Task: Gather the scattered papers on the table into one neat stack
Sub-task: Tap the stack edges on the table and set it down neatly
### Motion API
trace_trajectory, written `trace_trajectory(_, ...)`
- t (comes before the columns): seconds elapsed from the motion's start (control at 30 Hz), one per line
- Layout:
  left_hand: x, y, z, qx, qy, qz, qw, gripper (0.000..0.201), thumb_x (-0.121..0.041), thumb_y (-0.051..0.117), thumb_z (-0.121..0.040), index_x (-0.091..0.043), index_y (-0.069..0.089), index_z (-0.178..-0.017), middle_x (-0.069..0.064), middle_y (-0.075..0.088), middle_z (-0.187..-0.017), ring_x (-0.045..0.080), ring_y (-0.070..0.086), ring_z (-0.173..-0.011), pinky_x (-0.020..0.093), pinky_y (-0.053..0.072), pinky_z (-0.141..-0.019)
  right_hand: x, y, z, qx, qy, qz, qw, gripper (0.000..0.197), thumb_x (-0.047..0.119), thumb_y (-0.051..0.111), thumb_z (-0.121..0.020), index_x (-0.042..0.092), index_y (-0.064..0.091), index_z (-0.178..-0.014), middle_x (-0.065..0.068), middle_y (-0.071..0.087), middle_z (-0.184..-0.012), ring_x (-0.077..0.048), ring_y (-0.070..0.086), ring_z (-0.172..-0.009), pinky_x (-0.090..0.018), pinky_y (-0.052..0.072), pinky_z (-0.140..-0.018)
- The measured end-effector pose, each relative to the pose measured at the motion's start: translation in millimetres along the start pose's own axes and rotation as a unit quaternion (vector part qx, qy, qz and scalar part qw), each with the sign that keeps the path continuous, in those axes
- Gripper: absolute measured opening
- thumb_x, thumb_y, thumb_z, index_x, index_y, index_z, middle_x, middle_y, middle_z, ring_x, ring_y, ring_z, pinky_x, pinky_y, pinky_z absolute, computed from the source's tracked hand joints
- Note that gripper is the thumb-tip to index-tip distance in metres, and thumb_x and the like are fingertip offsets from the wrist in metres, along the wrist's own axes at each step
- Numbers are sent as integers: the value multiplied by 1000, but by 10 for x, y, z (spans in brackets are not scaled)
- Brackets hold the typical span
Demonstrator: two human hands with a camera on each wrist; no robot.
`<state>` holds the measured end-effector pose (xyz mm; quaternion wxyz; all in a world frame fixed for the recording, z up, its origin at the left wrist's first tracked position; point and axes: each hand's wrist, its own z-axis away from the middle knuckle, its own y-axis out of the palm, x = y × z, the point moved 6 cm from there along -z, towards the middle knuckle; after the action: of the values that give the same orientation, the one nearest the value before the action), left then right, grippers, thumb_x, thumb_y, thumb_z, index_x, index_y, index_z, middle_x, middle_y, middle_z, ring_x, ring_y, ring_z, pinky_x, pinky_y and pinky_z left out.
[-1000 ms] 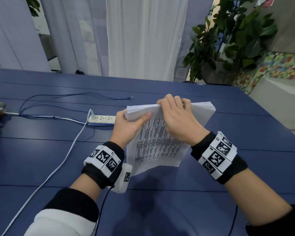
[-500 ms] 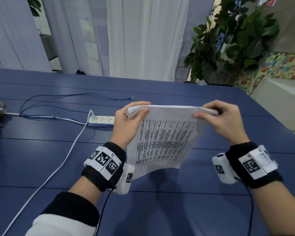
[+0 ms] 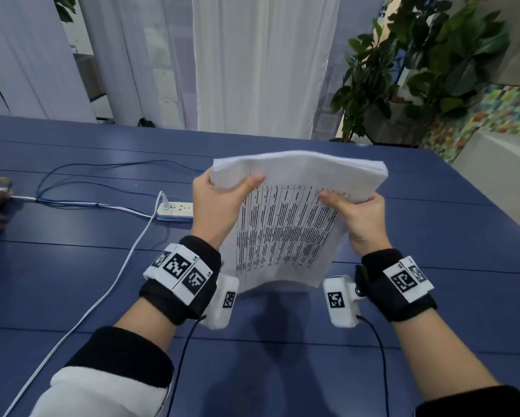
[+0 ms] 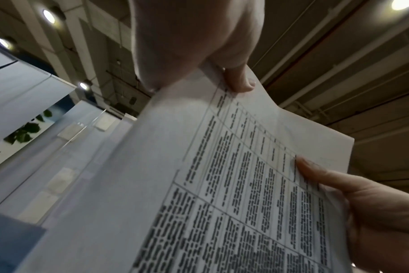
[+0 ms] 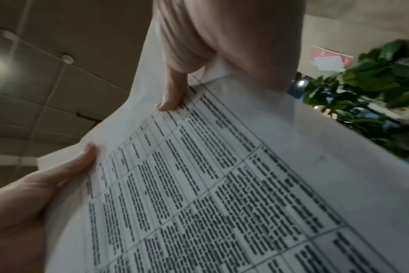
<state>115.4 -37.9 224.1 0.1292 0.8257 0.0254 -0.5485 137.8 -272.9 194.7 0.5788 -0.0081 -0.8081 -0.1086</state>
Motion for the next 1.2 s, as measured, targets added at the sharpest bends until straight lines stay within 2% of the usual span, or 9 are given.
trace_trajectory(0.4, 909, -270, 37, 75, -136, -51, 987, 58, -17, 87, -52, -15, 60, -103, -5, 69, -95, 3, 67, -87, 13, 51, -74, -615, -70, 98, 130, 124, 61, 982, 48, 24, 82, -47, 13, 66, -92, 9, 75, -83, -6, 71, -83, -19, 55, -70)
trace_trajectory(0.6, 1216, -281, 185, 131, -156, -110, 973, 33, 1, 77, -66, -24, 64, -85, -21, 71, -72, -8, 66, -75, 6, 49, -66, -1302, -352, 59, 84, 208, 163, 961, 111, 49, 92, -36, 2, 47, -126, -10, 65, -117, -21, 63, -108, -41, 50, -95)
trace_trajectory(0.8, 1540, -330, 375, 133, -179, -128, 966, 26, -3, 78, -67, -22, 68, -82, -17, 73, -76, -2, 68, -80, 10, 51, -69, -1739, -451, 249, 74, 274, 177, 943, 125, 55, 91, -33, -1, 39, -132, -13, 62, -120, -28, 59, -115, -46, 49, -97)
trace_trajectory(0.9, 1533, -329, 299, 131, -180, -131, 966, 23, -2, 77, -69, -18, 68, -82, -18, 72, -73, -3, 68, -77, 9, 51, -70, -1297, -189, 255, 70, 246, 182, 949, 88, 49, 89, -43, -17, 59, -94, -27, 67, -92, -31, 67, -92, -40, 52, -90)
trace_trajectory(0.93, 1508, -323, 262, 135, -181, -133, 965, 20, -3, 77, -69, -16, 68, -81, -18, 71, -70, -3, 67, -73, 8, 50, -69, -1252, -185, 231, 71, 256, 186, 946, 66, 42, 88, -49, -1, 40, -65, -23, 64, -76, -25, 67, -78, -34, 52, -85)
trace_trajectory(0.97, 1495, -323, 236, 137, -187, -135, 963, 16, -6, 77, -70, -15, 66, -77, -17, 70, -64, -4, 65, -67, 7, 48, -66, -1248, -180, 210, 73, 255, 181, 947, 84, 35, 87, -55, -15, 41, -103, -19, 60, -66, -19, 65, -67, -33, 52, -82)
trace_trajectory(1.0, 1505, -319, 234, 143, -200, -139, 959, 13, -8, 76, -71, -14, 64, -73, -17, 67, -57, -5, 62, -59, 7, 47, -62, -1311, -184, 181, 96, 265, 184, 942, 51, 31, 86, -57, -8, 57, -72, -14, 58, -59, -11, 64, -57, -34, 54, -74)
trace_trajectory(1.1, 1708, -369, 340, 144, -273, -177, 935, 23, -18, 79, -70, -13, 59, -61, -15, 59, -47, -4, 54, -46, 10, 43, -57, -1568, -285, 284, 98, 345, 222, 907, 49, 31, 86, -56, 11, 46, -74, 8, 44, -49, 6, 40, -29, -16, 33, -49)
trace_trajectory(1.2, 2162, -447, 552, 150, -382, -230, 882, 54, -41, 81, -61, 2, 63, -85, 7, 70, -84, 22, 65, -78, 27, 51, -78, -1818, -405, 528, 89, 409, 281, 864, 62, 27, 85, -61, -6, 54, -104, -10, 68, -91, -10, 65, -87, -29, 49, -78)
